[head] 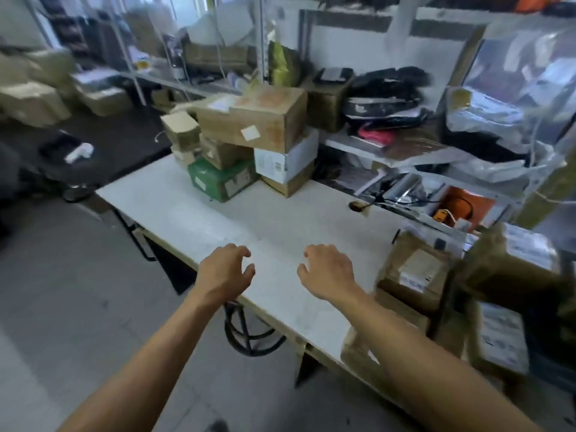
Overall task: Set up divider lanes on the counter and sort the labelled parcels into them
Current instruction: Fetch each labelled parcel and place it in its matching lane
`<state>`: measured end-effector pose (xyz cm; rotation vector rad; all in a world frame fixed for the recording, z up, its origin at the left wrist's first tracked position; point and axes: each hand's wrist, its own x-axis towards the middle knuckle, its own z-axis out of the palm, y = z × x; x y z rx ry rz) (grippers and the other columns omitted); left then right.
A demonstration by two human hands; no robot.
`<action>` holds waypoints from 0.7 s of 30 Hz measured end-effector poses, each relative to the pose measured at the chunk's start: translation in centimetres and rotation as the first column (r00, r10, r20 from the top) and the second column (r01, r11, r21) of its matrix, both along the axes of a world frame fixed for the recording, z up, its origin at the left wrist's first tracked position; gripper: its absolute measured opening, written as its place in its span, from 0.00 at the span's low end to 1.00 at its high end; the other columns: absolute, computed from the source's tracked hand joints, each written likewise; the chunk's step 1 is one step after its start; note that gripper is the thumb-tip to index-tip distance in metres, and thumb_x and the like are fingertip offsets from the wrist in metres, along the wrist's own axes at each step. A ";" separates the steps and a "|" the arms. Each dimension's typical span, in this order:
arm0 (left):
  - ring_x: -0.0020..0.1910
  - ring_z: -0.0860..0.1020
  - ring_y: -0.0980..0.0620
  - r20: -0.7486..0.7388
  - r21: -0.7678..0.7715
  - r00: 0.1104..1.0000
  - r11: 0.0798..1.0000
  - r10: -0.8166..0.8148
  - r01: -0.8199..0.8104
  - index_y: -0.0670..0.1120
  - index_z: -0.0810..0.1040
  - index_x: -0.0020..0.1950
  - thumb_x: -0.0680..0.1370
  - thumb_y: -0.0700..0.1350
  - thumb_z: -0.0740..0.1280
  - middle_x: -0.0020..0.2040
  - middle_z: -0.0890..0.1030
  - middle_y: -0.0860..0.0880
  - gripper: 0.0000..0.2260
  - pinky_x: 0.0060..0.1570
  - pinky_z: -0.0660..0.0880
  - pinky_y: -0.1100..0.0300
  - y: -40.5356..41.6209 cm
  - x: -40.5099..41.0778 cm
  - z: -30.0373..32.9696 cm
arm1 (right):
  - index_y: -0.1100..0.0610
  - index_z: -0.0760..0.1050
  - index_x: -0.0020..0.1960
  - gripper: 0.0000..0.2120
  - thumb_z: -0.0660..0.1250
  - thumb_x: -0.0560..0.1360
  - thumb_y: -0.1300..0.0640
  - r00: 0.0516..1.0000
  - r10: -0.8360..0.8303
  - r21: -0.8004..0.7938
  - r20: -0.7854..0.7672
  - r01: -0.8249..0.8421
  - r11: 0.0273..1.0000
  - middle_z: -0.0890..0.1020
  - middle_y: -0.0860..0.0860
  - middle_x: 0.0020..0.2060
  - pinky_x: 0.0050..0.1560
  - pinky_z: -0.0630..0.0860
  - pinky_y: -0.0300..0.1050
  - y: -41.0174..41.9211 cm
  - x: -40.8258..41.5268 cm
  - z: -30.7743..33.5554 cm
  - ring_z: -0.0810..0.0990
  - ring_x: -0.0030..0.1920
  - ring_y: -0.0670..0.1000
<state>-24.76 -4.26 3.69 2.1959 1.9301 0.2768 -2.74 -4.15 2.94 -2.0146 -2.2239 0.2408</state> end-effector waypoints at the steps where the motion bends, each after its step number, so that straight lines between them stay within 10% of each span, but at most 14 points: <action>1: 0.63 0.76 0.48 -0.068 -0.001 0.997 1.000 0.023 -0.023 0.52 0.77 0.69 0.81 0.55 0.64 0.64 0.79 0.51 0.18 0.57 0.76 0.52 0.9 -3.0 0.1 | 0.56 0.74 0.65 0.17 0.58 0.82 0.48 0.999 0.021 -0.013 0.030 -0.021 1.000 0.80 0.54 0.59 0.52 0.72 0.49 1.4 -2.7 -0.2 0.76 0.59 0.57; 11: 0.54 0.79 0.46 -0.143 0.025 0.981 0.991 0.133 -0.131 0.50 0.82 0.60 0.78 0.54 0.63 0.54 0.81 0.50 0.15 0.45 0.79 0.53 10.0 -24.3 -0.9 | 0.55 0.73 0.68 0.19 0.59 0.80 0.49 0.991 0.104 -0.101 0.089 -0.095 0.990 0.77 0.55 0.63 0.52 0.68 0.48 11.2 -22.5 -1.4 0.74 0.62 0.58; 21: 0.62 0.76 0.46 -0.086 -0.020 0.983 0.987 0.160 -0.162 0.50 0.79 0.67 0.81 0.54 0.63 0.63 0.80 0.49 0.17 0.56 0.77 0.50 22.8 -32.3 -2.4 | 0.55 0.76 0.57 0.12 0.61 0.77 0.52 0.984 0.106 -0.063 0.141 -0.098 0.993 0.81 0.53 0.54 0.42 0.70 0.46 26.4 -31.6 -1.8 0.78 0.52 0.56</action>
